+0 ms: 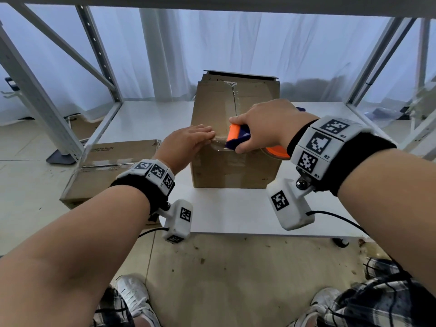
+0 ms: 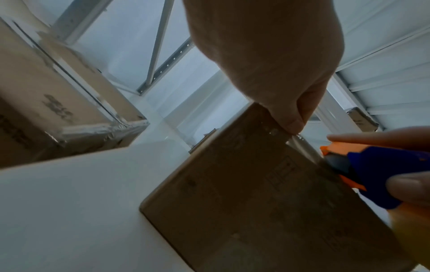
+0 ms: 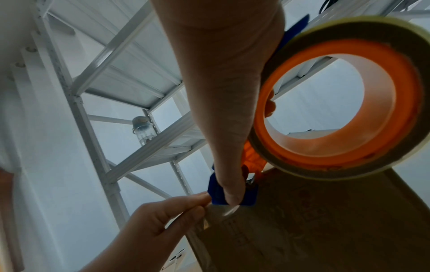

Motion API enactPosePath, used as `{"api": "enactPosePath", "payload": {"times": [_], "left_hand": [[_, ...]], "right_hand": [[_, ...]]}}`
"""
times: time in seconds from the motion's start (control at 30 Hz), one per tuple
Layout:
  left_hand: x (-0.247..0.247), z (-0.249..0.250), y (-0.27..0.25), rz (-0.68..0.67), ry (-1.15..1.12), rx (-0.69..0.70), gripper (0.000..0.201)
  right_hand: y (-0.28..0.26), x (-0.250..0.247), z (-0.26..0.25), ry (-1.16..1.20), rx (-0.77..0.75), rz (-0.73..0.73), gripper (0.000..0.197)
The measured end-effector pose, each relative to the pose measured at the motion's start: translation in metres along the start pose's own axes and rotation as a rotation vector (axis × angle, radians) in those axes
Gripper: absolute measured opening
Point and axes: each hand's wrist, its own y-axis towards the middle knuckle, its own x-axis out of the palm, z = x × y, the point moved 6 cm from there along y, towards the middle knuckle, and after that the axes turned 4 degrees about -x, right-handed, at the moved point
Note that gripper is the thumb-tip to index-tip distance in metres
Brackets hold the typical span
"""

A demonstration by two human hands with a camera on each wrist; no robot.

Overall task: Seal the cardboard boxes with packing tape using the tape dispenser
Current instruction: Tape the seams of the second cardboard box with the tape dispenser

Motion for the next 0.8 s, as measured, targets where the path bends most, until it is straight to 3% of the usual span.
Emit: {"api": "enactPosePath", "payload": {"times": [0.23,0.47,0.8], "left_hand": [[0.000,0.009,-0.008,-0.025,0.254,0.024,0.035],[0.013,0.023,-0.020,-0.044,0.235,-0.095,0.050],[0.003,0.023,-0.017,-0.044,0.234,-0.145,0.048]], "right_hand": [[0.015,-0.005,-0.010,-0.018,-0.002,-0.011,0.071],[0.012,-0.011,-0.015,-0.085,-0.022,-0.023,0.069],[-0.010,-0.007,0.004,-0.050,-0.016,0.033,0.078]]}}
